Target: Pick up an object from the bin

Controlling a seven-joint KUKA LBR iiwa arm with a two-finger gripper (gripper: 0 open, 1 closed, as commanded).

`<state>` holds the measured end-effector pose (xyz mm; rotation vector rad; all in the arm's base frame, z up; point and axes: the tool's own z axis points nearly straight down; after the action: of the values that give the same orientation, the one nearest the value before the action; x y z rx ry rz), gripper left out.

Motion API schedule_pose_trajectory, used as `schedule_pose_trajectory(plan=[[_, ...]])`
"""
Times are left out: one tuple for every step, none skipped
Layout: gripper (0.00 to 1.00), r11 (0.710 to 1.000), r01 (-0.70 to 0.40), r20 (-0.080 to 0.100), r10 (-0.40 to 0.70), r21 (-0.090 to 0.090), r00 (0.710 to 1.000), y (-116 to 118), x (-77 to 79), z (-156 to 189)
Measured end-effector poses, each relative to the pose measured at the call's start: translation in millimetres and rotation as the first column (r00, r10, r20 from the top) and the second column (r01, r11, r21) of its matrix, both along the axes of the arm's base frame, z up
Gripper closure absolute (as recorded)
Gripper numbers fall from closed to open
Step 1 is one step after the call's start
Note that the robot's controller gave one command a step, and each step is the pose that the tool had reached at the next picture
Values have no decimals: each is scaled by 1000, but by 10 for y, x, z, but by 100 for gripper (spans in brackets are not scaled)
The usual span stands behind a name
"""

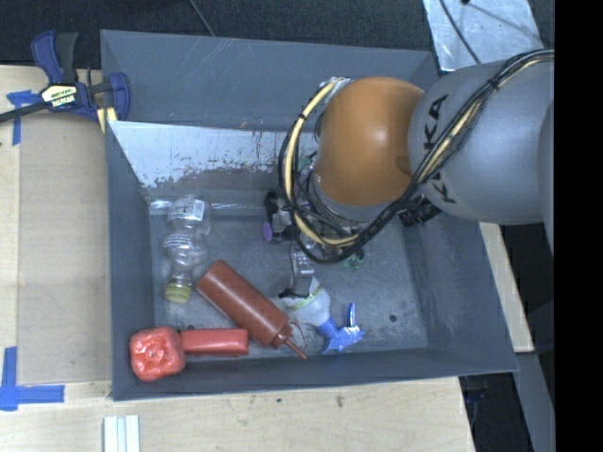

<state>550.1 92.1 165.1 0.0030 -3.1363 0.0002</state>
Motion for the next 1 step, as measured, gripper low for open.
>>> schedule_pose_trajectory(plan=[[0,1000,2,8,-2,1,1000,-4,17,48]])
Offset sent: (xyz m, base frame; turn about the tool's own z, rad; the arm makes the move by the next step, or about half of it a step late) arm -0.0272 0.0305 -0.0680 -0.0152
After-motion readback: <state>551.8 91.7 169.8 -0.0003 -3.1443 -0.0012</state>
